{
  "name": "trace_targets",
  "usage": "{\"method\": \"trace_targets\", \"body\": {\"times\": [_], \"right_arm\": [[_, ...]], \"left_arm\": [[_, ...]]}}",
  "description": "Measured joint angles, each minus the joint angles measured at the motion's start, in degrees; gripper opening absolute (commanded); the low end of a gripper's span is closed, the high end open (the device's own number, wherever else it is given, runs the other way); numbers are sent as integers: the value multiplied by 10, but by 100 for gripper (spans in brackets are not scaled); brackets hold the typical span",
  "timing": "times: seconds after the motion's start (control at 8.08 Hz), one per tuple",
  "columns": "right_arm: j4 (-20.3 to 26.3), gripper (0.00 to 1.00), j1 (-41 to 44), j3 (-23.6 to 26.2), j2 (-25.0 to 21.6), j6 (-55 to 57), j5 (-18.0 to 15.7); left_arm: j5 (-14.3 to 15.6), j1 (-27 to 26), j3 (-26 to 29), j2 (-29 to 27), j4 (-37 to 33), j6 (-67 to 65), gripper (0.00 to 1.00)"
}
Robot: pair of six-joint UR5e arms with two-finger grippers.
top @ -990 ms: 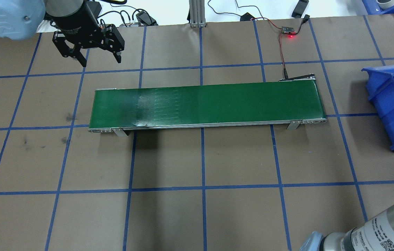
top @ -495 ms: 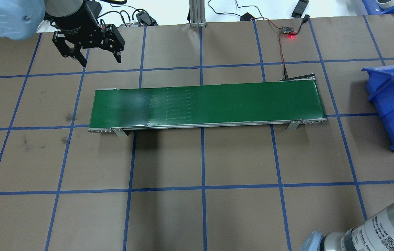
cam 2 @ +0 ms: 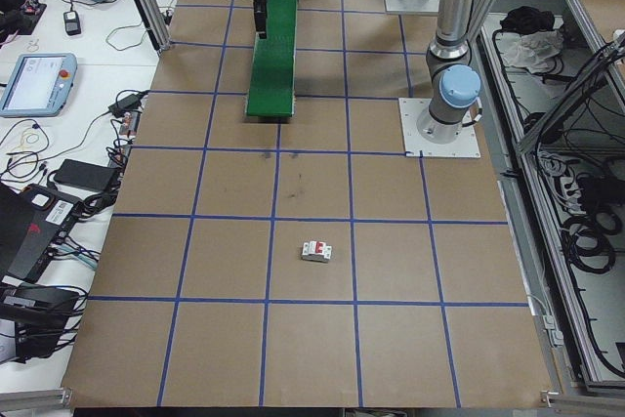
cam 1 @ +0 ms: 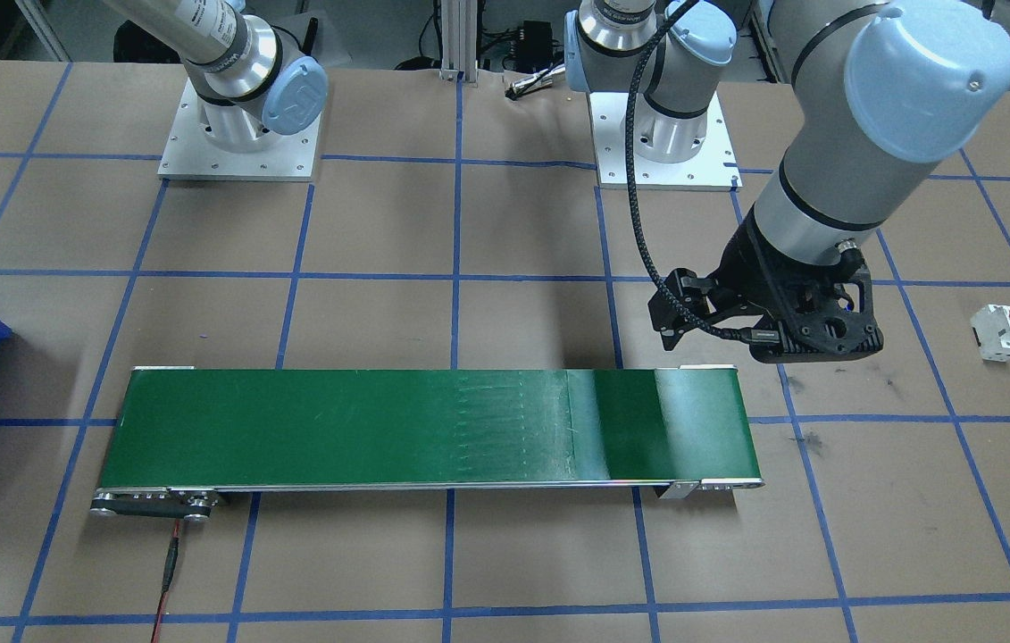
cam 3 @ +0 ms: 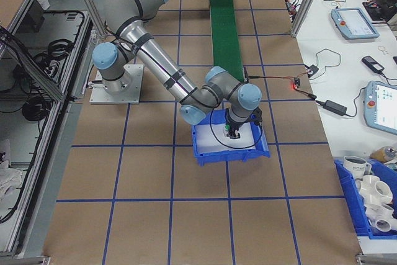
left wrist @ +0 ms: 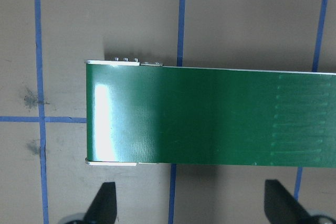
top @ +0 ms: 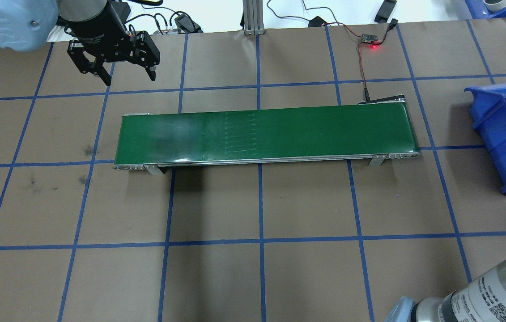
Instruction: Move button from left to right
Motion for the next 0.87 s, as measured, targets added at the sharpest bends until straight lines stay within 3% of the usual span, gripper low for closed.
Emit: {"method": "trace_targets", "body": {"times": [0.12, 0.25, 0.37, 0.62, 0.87], "right_arm": [[-3, 37, 0, 1, 2, 0, -3], [-4, 56, 0, 3, 3, -1, -5], [-5, 99, 0, 5, 4, -1, -6], [-8, 100, 0, 8, 4, -1, -8], [-9, 100, 0, 9, 0, -1, -37]], "left_arm": [[0, 0, 0, 0, 0, 0, 100], [0, 0, 1, 0, -1, 0, 100], [0, 0, 1, 0, -1, 0, 100], [0, 0, 1, 0, -1, 0, 100], [0, 1, 1, 1, -2, 0, 100]]}}
